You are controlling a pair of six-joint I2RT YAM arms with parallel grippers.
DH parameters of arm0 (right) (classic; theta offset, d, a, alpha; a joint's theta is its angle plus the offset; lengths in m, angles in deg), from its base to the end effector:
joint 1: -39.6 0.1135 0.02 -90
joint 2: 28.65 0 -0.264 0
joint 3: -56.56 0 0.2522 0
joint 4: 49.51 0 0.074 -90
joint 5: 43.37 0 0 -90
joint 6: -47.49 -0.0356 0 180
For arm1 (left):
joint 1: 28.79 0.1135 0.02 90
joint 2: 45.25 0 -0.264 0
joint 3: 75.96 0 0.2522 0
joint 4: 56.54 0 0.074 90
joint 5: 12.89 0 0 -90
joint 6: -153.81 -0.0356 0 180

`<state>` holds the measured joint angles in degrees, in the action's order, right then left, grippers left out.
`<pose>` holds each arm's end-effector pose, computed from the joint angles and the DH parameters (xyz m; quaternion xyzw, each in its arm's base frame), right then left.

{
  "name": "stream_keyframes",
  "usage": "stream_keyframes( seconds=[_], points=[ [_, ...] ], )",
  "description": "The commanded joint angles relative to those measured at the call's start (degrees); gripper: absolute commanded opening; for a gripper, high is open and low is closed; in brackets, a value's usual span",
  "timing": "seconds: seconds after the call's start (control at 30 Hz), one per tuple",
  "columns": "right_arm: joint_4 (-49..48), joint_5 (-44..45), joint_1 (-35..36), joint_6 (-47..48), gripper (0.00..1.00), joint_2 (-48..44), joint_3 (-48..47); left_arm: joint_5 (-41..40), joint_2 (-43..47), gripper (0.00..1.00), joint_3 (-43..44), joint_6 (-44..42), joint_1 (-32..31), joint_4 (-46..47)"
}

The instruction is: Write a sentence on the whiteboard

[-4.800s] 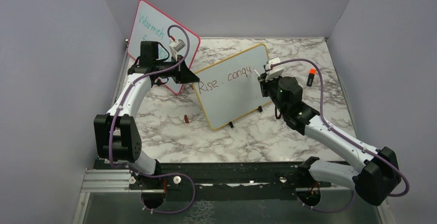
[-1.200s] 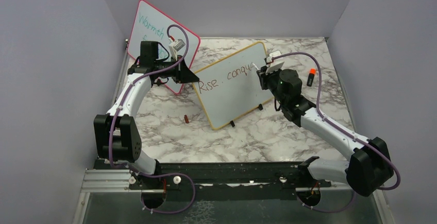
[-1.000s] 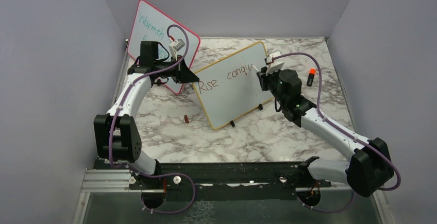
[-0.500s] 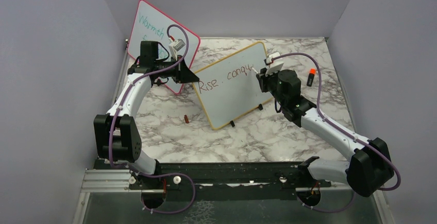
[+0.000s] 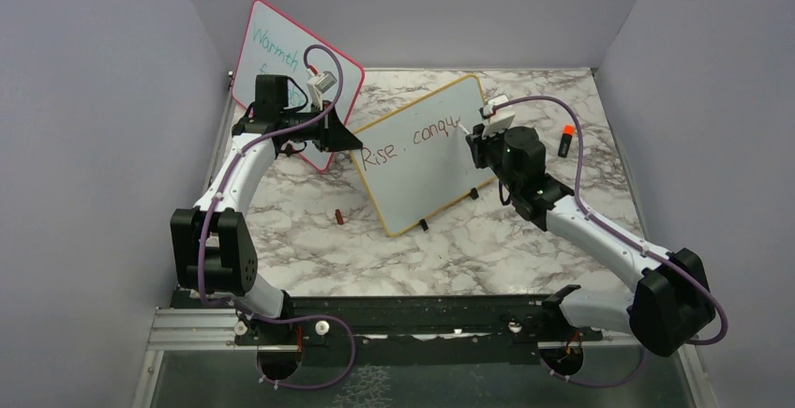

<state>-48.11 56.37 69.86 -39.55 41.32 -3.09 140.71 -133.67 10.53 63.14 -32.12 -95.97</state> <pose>0.2488 0.1382 0.2942 -0.1696 0.7559 0.0844 0.6267 0.3298 -0.0511 0.3095 0.2439 0.7664 -0.4882 0.3388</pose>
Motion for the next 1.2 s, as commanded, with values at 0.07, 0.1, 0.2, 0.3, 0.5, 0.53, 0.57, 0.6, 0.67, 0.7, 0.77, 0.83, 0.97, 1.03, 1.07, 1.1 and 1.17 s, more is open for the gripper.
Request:
stream_keyframes(
  seconds=[0.07,0.1,0.2,0.3,0.5,0.53,0.57,0.6,0.67,0.7,0.77,0.83,0.97,1.03,1.07,1.1,1.17],
  points=[
    [-1.81,2.31,-0.33,-0.08,0.01,0.77,-0.25,-1.28,0.36,0.00,1.19,-0.52,0.79,-1.93],
    [-2.02,2.38,-0.33,-0.06,0.01,0.90,-0.40,-1.27,0.40,0.00,1.19,-0.60,0.78,-1.93],
    [-2.59,2.42,-0.34,0.03,0.01,1.27,-0.91,-1.19,0.33,0.00,1.19,-0.57,0.79,-1.94],
    [-3.19,2.62,-0.42,0.27,0.01,1.44,-1.15,-1.12,0.36,0.00,1.19,-0.63,0.78,-1.94],
    [-3.89,2.97,-0.71,0.37,0.01,1.57,-1.55,-0.91,0.40,0.00,1.19,-0.79,0.84,-2.01],
    [-3.96,3.00,-0.69,0.45,0.01,1.57,-1.71,-0.88,0.36,0.00,1.19,-0.75,0.80,-2.01],
    [-3.98,3.01,-0.78,0.53,0.01,1.57,-1.81,-0.92,0.33,0.00,1.19,-0.77,0.83,-2.01],
    [-4.03,2.87,-0.78,0.67,0.01,1.57,-1.98,-0.93,0.35,0.00,1.19,-0.77,0.79,-2.04],
    [-4.16,2.75,-0.81,0.79,0.01,1.57,-2.18,-0.87,0.36,0.00,1.19,-0.74,0.79,-2.06],
    [-4.28,2.49,-0.82,0.94,0.01,1.49,-2.25,-0.90,0.36,0.00,1.19,-0.82,0.82,-2.10],
    [-4.36,1.80,-0.82,1.06,0.01,1.41,-2.45,-0.86,0.31,0.00,1.25,-0.83,0.78,-2.11],
    [-4.34,0.81,-0.81,1.24,0.01,1.37,-2.62,-0.92,0.36,0.00,1.27,-0.83,0.85,-2.15],
    [-4.76,-0.20,-0.81,1.34,0.01,1.13,-2.62,-0.87,0.36,0.00,1.27,-0.83,0.79,-2.10],
    [-4.74,-0.47,-0.82,1.51,0.01,1.13,-2.70,-0.80,0.43,0.00,1.27,-0.83,0.81,-2.11],
    [-4.63,-0.80,-0.82,1.56,0.01,1.13,-2.84,-0.79,0.44,0.00,1.27,-0.83,0.79,-2.15],
    [-4.47,-1.15,-0.82,1.67,0.01,1.13,-2.99,-0.83,0.44,0.00,1.27,-0.83,0.81,-2.13],
    [-3.86,-2.08,-0.80,1.70,0.00,1.20,-3.29,-0.78,0.36,0.00,1.27,-0.83,0.78,-2.12]
  ],
)
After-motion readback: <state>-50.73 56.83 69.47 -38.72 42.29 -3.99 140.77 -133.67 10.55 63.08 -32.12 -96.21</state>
